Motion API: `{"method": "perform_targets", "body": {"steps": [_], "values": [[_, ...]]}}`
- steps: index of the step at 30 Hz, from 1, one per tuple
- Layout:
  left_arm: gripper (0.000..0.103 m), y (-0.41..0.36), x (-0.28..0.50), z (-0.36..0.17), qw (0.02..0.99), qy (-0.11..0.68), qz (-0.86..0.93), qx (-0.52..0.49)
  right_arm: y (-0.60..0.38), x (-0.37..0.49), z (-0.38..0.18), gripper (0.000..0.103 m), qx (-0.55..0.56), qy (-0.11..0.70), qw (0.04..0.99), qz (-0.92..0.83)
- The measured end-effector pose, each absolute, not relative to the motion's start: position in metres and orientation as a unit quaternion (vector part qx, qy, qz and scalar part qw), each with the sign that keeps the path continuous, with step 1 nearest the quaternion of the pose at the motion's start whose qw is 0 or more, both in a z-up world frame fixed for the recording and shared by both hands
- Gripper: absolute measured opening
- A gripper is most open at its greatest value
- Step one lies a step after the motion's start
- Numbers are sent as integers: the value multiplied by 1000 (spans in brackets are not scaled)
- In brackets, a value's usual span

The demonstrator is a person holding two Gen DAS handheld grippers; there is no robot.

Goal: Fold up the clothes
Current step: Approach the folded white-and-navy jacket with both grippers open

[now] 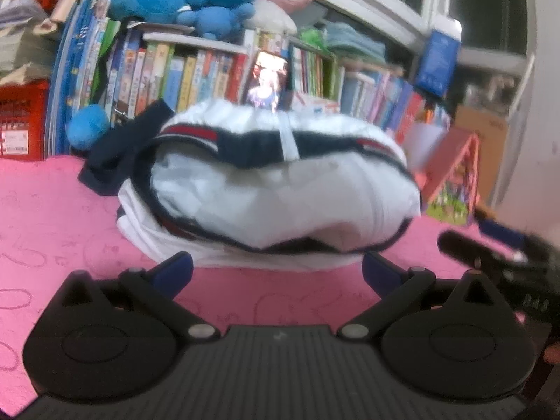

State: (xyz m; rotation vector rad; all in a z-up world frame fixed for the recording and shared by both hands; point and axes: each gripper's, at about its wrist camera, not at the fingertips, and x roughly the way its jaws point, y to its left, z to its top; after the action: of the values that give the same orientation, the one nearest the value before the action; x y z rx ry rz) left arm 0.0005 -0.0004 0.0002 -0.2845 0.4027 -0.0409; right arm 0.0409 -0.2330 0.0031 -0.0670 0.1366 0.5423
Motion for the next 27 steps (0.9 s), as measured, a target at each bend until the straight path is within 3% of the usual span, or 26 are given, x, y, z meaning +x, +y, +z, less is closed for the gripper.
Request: {"method": "perform_targets", "body": {"steps": [9,16,27], "values": [[103,-20,-7,0,973,227,28,-23,-231,44,4,103,-40,76,958,275],[103,-5,-17,1,974,225,2,-13,-227,45,3,103,-81,84,954,276],[103,-5,-18,3,977,211,12,-1,-224,58,-3,103,-67,163,941,289]]}}
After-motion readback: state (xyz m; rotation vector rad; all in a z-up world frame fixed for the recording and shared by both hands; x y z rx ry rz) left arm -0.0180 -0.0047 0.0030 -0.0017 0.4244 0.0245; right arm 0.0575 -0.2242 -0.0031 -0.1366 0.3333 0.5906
